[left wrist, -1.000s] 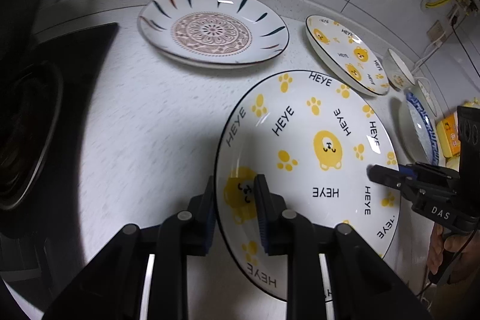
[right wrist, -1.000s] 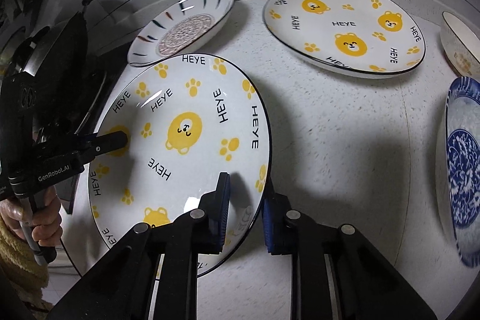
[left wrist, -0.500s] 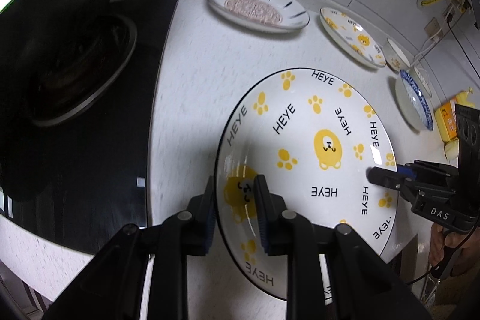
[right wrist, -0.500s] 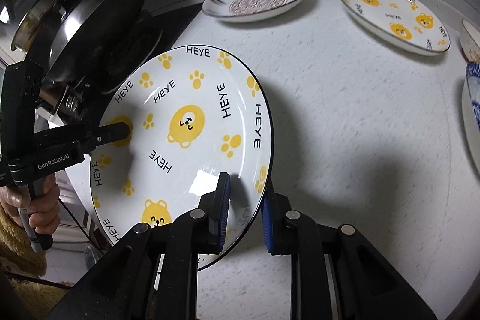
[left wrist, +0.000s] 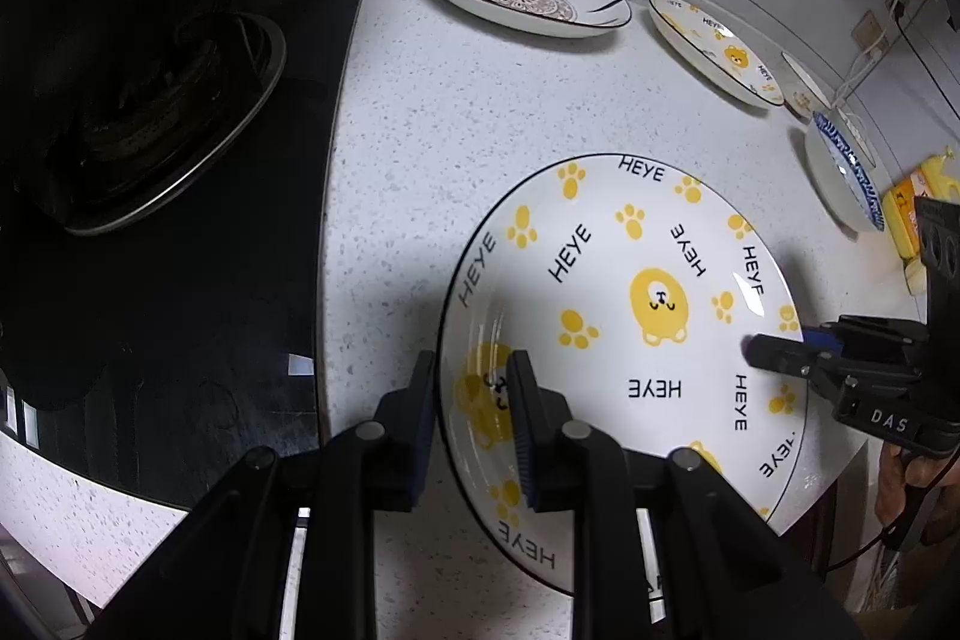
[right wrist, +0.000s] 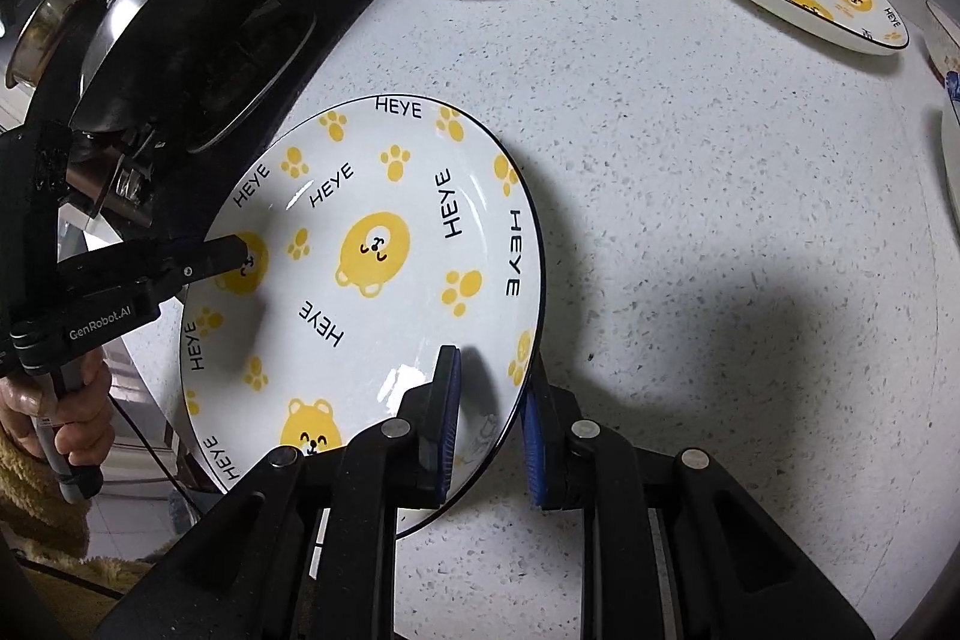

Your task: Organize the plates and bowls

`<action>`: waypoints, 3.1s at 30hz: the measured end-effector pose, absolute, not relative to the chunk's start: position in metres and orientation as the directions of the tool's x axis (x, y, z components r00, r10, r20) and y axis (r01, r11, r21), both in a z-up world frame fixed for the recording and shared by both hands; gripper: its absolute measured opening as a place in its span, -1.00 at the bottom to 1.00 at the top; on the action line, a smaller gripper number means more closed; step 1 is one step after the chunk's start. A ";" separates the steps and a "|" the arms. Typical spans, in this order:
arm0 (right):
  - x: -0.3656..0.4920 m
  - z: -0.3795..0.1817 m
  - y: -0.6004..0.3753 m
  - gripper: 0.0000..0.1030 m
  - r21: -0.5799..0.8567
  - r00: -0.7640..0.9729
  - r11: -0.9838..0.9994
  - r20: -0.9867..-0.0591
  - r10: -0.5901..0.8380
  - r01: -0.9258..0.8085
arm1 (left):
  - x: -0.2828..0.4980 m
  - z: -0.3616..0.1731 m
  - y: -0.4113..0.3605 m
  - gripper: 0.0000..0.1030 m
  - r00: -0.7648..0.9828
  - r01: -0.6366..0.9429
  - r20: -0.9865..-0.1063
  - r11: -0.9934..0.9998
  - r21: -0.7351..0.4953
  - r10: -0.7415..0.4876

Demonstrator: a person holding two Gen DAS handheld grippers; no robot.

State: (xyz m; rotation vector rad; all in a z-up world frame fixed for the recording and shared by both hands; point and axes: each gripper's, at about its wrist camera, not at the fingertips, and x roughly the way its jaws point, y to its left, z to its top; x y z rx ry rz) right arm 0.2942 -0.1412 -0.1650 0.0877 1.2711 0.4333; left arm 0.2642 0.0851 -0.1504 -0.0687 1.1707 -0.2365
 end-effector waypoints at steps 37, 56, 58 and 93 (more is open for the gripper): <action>0.336 -0.115 -0.221 0.38 0.267 0.344 0.905 -0.859 0.378 -0.330 | 0.329 -0.090 -0.006 -0.56 0.453 0.164 -0.874 0.980 -0.114 -0.178; 0.461 -0.076 -0.341 0.54 0.214 0.503 0.949 -0.809 0.306 -0.233 | 0.480 -0.090 -0.140 -0.56 0.395 0.279 -0.863 0.936 -0.215 -0.316; 0.479 -0.081 -0.349 0.54 0.228 0.498 0.949 -0.810 0.310 -0.220 | 0.499 -0.096 -0.150 -0.56 0.394 0.282 -0.867 0.938 -0.202 -0.306; 0.562 -0.159 -0.357 0.51 0.264 0.333 0.952 -0.893 0.303 -0.158 | 0.603 -0.169 -0.184 0.23 0.240 0.276 -0.926 0.935 -0.223 -0.292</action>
